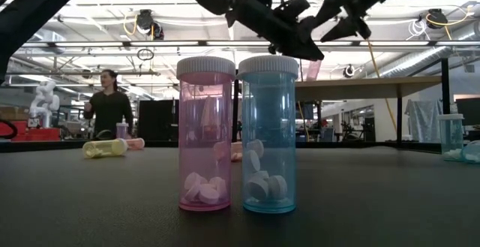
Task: Pick and place medicine bottles onto shelf by color
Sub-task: Put the middle left pink pill bottle on the shelf
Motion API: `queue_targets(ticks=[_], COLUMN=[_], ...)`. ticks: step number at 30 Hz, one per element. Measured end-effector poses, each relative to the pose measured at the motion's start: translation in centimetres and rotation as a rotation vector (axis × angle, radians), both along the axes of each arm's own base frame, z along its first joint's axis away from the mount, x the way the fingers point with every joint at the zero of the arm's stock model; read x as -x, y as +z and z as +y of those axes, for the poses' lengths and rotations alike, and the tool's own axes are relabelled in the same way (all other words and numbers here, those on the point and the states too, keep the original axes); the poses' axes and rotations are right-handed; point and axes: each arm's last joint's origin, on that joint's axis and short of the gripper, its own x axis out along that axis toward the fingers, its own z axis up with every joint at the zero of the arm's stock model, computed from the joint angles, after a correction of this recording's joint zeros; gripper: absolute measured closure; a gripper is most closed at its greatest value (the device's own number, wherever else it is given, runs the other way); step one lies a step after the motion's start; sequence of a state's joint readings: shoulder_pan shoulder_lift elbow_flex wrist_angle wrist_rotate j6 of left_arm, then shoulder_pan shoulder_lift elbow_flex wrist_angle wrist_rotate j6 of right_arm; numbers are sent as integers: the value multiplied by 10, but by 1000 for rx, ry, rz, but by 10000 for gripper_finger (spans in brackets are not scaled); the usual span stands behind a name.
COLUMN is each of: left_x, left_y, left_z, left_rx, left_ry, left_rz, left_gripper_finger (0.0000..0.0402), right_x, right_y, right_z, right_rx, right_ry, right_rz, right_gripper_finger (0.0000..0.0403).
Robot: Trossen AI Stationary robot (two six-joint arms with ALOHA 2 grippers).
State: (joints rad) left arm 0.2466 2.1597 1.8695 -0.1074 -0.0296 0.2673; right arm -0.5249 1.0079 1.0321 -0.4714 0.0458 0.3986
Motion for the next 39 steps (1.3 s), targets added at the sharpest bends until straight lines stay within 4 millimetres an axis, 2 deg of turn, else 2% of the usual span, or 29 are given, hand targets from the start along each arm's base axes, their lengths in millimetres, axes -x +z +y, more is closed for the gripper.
queue_targets(ticks=[3,8,13,22,29,34,39], left_x=[-1,0,1,0,0,-2,-3], left_y=[1,0,1,2,2,5,6], left_z=[-4,-2,2,3,3,2,-1], left_rx=[-39,-57,-36,-36,-23,-15,-17], left_ry=[42,100,122,136,135,104,78], left_rz=[7,15,3,-20,-29,-61,-67], left_gripper_finger=[281,281,281,281,281,281,279], right_x=[-7,-17,-25,-38,-38,-37,-24], right_y=[8,17,10,-2,-3,1,5], right_z=[-7,-13,-15,-22,-24,-24,-15], right_rx=[-70,-154,-226,-232,-197,-244,-221], right_ry=[-12,-39,-32,-74,-122,-44,-5], right_rz=[108,180,185,239,255,199,257], right_gripper_finger=[156,156,156,156,171,199,206])
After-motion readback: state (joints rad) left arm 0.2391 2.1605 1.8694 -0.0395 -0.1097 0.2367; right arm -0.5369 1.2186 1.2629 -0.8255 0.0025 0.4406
